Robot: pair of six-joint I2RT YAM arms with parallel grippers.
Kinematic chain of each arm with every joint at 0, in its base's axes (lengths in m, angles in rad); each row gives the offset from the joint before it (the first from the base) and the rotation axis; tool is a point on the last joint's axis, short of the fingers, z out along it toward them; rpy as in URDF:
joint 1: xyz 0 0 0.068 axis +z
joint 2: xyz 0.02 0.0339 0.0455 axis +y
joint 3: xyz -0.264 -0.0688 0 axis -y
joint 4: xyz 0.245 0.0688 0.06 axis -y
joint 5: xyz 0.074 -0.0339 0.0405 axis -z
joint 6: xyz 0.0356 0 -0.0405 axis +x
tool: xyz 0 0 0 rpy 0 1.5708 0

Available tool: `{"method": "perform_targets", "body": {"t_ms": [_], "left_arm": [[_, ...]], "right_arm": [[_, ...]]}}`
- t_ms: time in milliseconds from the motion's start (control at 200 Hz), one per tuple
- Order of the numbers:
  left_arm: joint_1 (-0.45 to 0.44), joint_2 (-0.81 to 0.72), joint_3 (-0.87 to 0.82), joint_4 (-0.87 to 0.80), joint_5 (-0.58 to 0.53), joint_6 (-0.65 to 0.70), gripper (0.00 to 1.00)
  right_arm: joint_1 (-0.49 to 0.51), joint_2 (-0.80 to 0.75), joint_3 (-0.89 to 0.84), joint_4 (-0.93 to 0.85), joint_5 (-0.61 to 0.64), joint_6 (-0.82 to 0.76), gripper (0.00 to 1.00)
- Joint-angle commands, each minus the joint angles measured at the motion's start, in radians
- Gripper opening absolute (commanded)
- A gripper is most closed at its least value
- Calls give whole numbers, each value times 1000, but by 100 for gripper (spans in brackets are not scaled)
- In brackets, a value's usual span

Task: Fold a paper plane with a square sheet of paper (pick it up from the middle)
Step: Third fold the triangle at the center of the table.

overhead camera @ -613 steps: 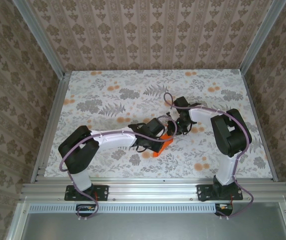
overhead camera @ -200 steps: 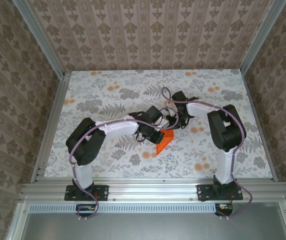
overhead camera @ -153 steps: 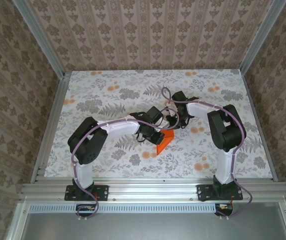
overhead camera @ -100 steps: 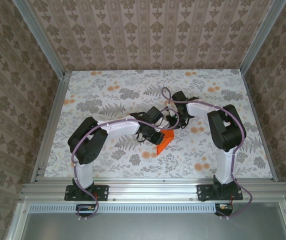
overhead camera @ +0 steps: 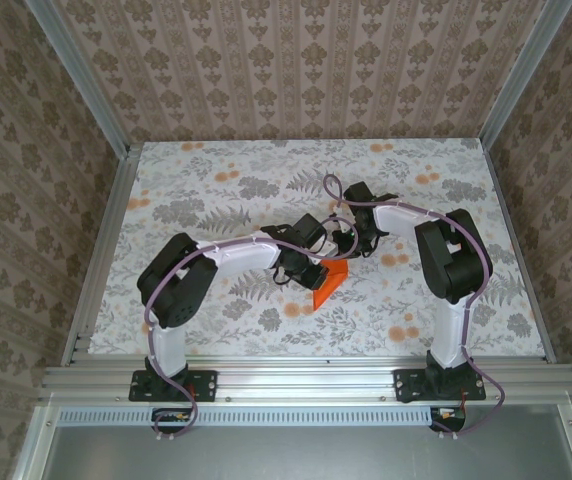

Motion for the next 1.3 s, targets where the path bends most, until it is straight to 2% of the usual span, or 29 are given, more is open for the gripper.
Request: {"method": "perform_targets", "body": {"t_ms": [0,540,745,1000,1125,1295], "left_arm": [[10,19,-6,-10,-14,13,1],[10,47,-8,-12,0,9,2],[9,47,-13,-9,6,9,2],[8,45,-9,-5,16,11,2],[8,44,-5,-1,21,12,2],[7,47,1,-1,24,14,3]], "right_arm": [[-2,15,0,-35,-3,3,7],[-12,-7,-5,-23,-45,31,10],[-59,-115,-48,41,-115,113,17],[-106,-269,-152,79,-83,171,20],[-107,-306,-212,89,-126,189,19],[-106,-369,-326,167,-200,246,11]]}}
